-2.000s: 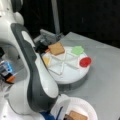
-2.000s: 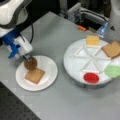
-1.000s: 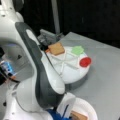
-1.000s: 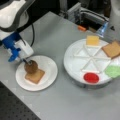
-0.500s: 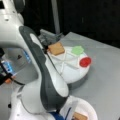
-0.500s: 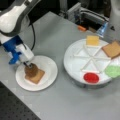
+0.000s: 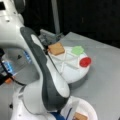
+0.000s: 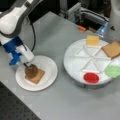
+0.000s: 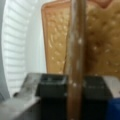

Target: Ingredient selection for cheeseburger or sandwich

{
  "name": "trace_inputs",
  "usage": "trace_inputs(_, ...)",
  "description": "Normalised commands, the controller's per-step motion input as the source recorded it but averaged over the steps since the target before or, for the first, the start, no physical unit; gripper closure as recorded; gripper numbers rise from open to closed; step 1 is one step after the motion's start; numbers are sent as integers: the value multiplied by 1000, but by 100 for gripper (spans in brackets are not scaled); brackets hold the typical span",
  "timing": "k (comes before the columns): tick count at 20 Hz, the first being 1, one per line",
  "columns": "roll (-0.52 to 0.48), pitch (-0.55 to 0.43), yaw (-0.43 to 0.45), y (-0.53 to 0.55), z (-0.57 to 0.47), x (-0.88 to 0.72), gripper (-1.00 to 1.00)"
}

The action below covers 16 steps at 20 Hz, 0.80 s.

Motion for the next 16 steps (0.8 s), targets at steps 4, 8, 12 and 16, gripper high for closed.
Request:
trace_inputs(4, -4, 88, 159, -96, 22, 305, 100)
trace_inputs(8, -9, 84, 166, -92, 22, 300, 100)
trace_inputs(12, -20, 76, 180, -113, 17, 296, 100)
trace_inputs(16, -22, 82, 182, -118, 17, 286, -100)
